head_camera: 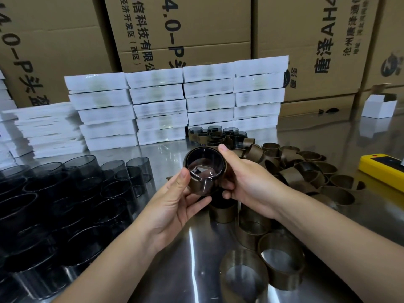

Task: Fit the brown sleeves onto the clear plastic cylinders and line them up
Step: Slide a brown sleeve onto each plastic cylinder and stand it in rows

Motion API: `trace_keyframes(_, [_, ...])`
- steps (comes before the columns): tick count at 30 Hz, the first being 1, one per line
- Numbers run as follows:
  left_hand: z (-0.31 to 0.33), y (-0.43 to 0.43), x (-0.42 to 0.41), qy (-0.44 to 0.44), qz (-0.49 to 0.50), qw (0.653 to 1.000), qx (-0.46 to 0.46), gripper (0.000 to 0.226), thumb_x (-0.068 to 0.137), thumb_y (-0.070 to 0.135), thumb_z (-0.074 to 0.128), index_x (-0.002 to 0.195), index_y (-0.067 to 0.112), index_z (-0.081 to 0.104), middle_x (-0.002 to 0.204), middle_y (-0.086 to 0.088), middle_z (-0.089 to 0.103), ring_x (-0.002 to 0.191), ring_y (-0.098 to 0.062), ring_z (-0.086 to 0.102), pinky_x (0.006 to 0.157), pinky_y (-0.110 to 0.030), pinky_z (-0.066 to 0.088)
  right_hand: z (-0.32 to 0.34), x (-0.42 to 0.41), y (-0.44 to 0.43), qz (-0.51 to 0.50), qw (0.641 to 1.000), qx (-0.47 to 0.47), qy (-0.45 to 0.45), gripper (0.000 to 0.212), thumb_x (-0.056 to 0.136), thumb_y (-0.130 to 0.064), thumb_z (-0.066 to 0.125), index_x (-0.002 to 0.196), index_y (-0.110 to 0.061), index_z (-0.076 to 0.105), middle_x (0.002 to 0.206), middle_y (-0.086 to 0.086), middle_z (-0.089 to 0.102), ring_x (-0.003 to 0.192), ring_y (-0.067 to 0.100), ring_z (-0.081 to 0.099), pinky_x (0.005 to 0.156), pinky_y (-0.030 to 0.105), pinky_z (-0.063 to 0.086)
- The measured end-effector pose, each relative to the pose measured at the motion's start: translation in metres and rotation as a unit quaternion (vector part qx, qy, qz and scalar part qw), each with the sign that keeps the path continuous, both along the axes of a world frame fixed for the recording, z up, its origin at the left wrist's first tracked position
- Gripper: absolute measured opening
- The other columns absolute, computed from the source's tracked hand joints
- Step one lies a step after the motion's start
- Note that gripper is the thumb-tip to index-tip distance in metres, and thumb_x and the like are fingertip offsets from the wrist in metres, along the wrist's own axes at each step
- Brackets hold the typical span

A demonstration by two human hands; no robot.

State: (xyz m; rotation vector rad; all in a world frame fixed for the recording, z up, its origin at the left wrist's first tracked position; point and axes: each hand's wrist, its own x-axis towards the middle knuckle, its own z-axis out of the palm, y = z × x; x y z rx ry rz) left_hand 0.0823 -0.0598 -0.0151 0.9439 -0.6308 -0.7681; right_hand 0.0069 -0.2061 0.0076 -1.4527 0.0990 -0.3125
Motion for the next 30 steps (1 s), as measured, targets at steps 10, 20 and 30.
trace_keyframes(10, [0.001, 0.002, -0.001, -0.020, -0.007, 1.000, -0.008, 0.068, 0.042, 0.049, 0.093, 0.102, 0.022, 0.076, 0.106, -0.011, 0.073, 0.093, -0.017, 0.072, 0.068, -0.024, 0.058, 0.003, -0.002, 0.002, 0.002, 0.998, 0.061, 0.006, 0.034, 0.092, -0.047, 0.049, 0.085, -0.016, 0.061, 0.066, 0.000, 0.037, 0.049, 0.007, 0.031, 0.048, 0.021, 0.033])
trace_keyframes(20, [0.001, 0.002, -0.002, -0.027, 0.005, 0.999, -0.024, 0.070, 0.047, 0.048, 0.093, 0.108, 0.021, 0.074, 0.110, -0.014, 0.072, 0.093, -0.019, 0.072, 0.068, -0.028, 0.059, 0.007, -0.005, -0.002, 0.040, 0.993, 0.108, -0.033, 0.030, 0.073, -0.048, 0.065, 0.077, -0.018, 0.066, 0.057, -0.004, 0.043, 0.043, 0.006, 0.031, 0.042, 0.020, 0.036])
trace_keyframes(30, [-0.001, -0.003, 0.000, -0.255, 0.428, 0.858, 0.122, 0.015, 0.091, 0.025, 0.062, 0.096, 0.039, 0.064, 0.100, 0.012, 0.068, 0.083, 0.004, 0.063, 0.073, -0.018, 0.050, 0.037, -0.001, -0.032, -0.099, 0.990, -0.002, -0.097, 0.038, 0.073, -0.019, 0.075, 0.108, -0.021, 0.061, 0.079, -0.004, 0.066, 0.051, 0.006, 0.052, 0.066, 0.024, 0.053])
